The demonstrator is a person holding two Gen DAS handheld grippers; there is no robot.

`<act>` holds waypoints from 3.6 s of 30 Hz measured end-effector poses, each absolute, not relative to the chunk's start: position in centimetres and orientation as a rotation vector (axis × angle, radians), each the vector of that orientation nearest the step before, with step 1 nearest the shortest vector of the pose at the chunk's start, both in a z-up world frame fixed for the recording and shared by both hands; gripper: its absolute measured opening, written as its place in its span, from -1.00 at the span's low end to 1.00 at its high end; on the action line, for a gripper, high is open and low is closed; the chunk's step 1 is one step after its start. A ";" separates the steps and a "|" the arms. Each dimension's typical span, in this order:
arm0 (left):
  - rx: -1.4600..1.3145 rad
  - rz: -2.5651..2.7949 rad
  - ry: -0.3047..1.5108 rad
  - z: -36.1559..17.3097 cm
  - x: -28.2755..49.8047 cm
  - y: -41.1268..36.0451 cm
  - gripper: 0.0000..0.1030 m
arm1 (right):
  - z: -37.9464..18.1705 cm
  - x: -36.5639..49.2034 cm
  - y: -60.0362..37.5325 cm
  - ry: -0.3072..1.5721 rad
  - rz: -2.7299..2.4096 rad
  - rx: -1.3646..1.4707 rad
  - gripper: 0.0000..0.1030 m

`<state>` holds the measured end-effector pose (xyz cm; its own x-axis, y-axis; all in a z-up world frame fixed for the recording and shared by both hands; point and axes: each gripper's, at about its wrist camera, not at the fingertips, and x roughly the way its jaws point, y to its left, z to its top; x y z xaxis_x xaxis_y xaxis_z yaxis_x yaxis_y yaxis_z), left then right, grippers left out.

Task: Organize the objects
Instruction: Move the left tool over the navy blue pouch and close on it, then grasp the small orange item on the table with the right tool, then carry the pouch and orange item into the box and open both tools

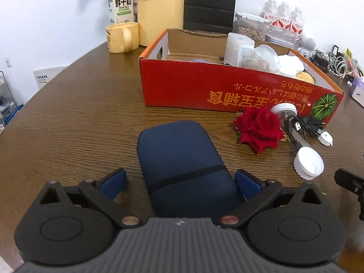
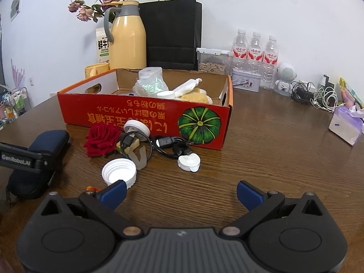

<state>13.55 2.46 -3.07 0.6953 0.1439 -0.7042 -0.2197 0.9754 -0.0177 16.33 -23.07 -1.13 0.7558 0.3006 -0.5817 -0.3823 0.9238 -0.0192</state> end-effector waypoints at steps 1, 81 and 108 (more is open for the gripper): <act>-0.098 0.203 0.768 -3.1 13.4 2.3 0.96 | -1.1 16.3 -23.0 0.610 0.375 -0.140 1.00; -0.067 -0.033 0.473 5.3 14.6 3.0 0.33 | 4.9 16.7 -16.4 0.337 0.448 -0.042 -0.82; -0.055 0.079 0.494 2.2 28.9 3.3 0.54 | 3.7 30.8 -16.0 0.396 0.393 0.017 -0.76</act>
<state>28.91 3.26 2.25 0.8775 0.0629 -0.4755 -0.0894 0.9954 -0.0333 30.81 -15.95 3.66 0.8482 0.3765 -0.3726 -0.3699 0.9245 0.0923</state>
